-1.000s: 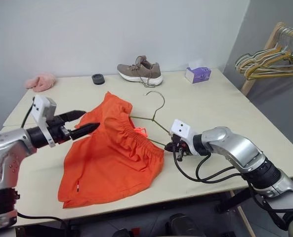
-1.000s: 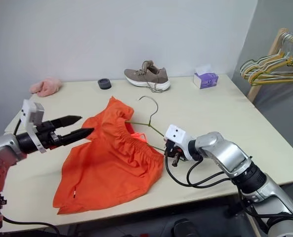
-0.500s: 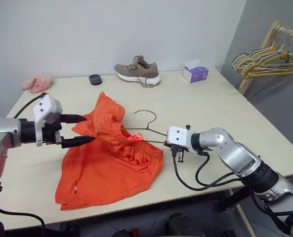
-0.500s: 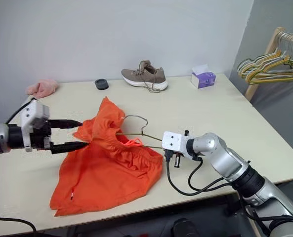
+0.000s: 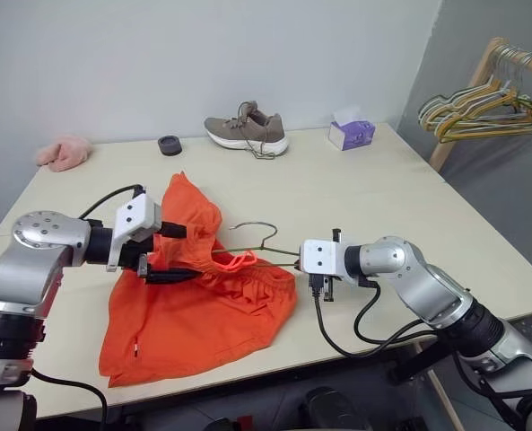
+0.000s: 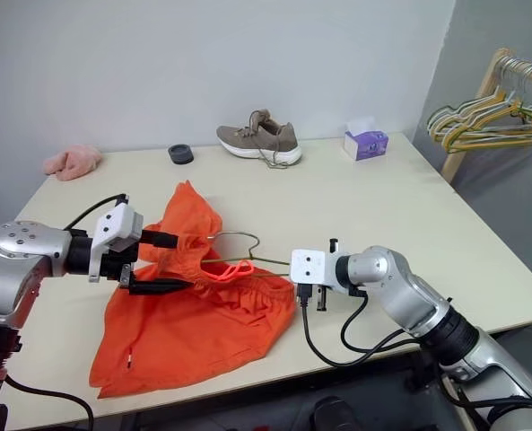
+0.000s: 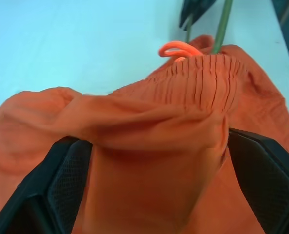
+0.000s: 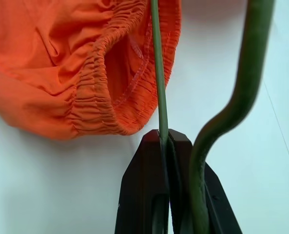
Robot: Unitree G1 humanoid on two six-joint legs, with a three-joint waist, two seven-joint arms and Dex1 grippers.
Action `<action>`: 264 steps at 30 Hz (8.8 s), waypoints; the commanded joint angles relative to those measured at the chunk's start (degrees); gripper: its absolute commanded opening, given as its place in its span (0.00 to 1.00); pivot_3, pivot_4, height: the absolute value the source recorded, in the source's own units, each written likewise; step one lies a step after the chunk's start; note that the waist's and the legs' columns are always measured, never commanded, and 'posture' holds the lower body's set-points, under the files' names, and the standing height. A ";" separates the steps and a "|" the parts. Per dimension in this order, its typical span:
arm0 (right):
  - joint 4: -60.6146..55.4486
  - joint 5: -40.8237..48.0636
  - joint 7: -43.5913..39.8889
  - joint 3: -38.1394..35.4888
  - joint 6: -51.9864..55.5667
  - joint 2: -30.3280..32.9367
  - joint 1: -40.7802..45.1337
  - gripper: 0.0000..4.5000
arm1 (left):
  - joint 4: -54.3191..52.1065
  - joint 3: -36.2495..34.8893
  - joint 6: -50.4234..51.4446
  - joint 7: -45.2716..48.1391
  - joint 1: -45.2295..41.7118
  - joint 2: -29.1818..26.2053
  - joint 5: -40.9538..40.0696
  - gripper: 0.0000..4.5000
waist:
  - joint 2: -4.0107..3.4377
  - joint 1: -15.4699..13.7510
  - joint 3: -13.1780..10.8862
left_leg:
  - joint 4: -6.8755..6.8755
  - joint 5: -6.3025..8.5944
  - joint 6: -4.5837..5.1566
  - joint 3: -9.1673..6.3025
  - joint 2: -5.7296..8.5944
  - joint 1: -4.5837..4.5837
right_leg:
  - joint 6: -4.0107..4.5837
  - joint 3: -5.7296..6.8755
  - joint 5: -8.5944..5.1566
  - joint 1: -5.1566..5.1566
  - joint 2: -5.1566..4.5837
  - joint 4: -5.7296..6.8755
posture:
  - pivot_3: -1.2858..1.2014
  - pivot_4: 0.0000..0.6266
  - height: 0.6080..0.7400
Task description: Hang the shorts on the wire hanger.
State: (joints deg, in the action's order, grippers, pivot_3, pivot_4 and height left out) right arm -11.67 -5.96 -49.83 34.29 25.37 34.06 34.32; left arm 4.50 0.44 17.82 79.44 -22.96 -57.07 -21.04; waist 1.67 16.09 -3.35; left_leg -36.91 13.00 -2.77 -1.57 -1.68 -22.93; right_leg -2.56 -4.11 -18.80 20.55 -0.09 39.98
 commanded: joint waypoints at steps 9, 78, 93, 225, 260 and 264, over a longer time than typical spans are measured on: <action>-3.79 -1.08 -0.98 -2.77 -2.81 -0.55 0.13 0.00 | -2.44 1.21 1.50 -0.64 -0.88 1.85 1.09 0.37 | 0.01 0.29 0.00 | -0.01 0.00 0.00 -0.05 0.00 0.00 | 0.00 0.01 0.00 -0.02 0.00 0.01 | 0.41 0.00 1.00; 2.53 16.85 27.72 -23.09 25.27 -21.29 -11.08 0.01 | -12.00 -15.30 24.11 -15.13 4.61 6.90 -17.78 0.00 | 0.05 1.30 0.05 | 0.00 -0.03 -0.01 -0.14 0.03 0.02 | -0.01 0.01 0.00 -0.08 0.03 0.02 | 0.42 0.00 1.00; 8.35 13.51 28.65 -27.91 13.16 -10.83 -9.92 0.01 | -14.47 -17.60 27.19 -8.60 13.66 -3.57 -21.30 0.00 | 0.01 1.19 0.02 | 0.00 -0.03 -0.01 -0.10 0.02 0.08 | 0.00 0.00 0.00 -0.11 0.04 0.03 | 0.42 0.00 1.00; 0.39 5.49 -15.00 -8.45 4.76 0.05 5.06 0.00 | 1.50 -10.57 2.29 -14.38 5.81 3.88 -0.86 0.44 | 0.01 1.33 0.02 | -0.06 -0.03 -0.01 -0.38 0.01 0.10 | 0.02 0.23 0.01 -0.23 -0.10 0.07 | 0.41 0.00 1.00; -6.31 30.74 1.40 -52.01 60.71 11.56 -14.23 0.00 | -17.90 -5.83 27.20 -16.48 -4.44 15.58 -23.18 0.99 | -0.01 1.61 0.06 | -0.08 -0.03 0.00 -0.13 0.17 0.10 | -0.01 0.05 0.00 -0.29 -0.02 -0.02 | 0.36 0.00 1.00; -6.61 30.56 4.45 -61.30 62.94 13.21 -18.50 0.00 | -18.13 -0.37 23.83 -16.89 -7.77 20.89 -20.25 0.99 | -0.04 2.24 0.07 | -0.08 -0.01 0.02 -0.03 0.19 0.10 | -0.01 -0.02 -0.01 -0.29 -0.02 -0.07 | 0.35 0.00 1.00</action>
State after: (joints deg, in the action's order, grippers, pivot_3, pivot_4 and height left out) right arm -16.40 24.10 -46.39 -22.60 87.81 46.05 15.70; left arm -11.92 -1.02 43.62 62.51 -29.15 -36.78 -42.08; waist 1.63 18.34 -3.27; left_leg -36.99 12.98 -2.75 -1.57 -1.50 -22.82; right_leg -2.57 -4.15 -18.81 20.26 -0.11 39.92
